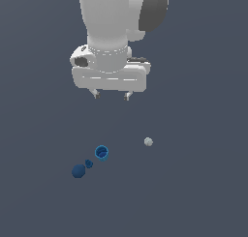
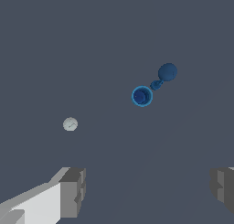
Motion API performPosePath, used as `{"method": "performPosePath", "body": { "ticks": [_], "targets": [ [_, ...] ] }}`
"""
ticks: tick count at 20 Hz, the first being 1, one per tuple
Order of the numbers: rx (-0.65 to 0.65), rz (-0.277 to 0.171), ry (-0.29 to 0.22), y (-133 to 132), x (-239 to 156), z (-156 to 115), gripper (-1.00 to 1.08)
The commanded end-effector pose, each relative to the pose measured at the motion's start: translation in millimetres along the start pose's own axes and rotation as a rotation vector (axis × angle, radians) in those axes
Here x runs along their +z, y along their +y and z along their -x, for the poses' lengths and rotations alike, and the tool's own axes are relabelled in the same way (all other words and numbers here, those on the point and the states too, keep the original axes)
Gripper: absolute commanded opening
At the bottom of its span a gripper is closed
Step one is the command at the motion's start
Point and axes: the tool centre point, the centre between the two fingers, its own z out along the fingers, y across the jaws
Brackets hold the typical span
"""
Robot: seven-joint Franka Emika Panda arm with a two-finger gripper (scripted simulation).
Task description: Pick up a designated object from a clutter of objects.
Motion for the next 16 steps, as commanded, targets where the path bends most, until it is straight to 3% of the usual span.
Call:
{"method": "performPosePath", "body": {
  "ticks": [1, 16],
  "targets": [
    [0.0, 0.0, 0.0, 0.0, 0.0, 0.0, 1.0],
    [-0.046, -0.017, -0.004, -10.8, -6.4, 3.2, 1.0]
  ]
}}
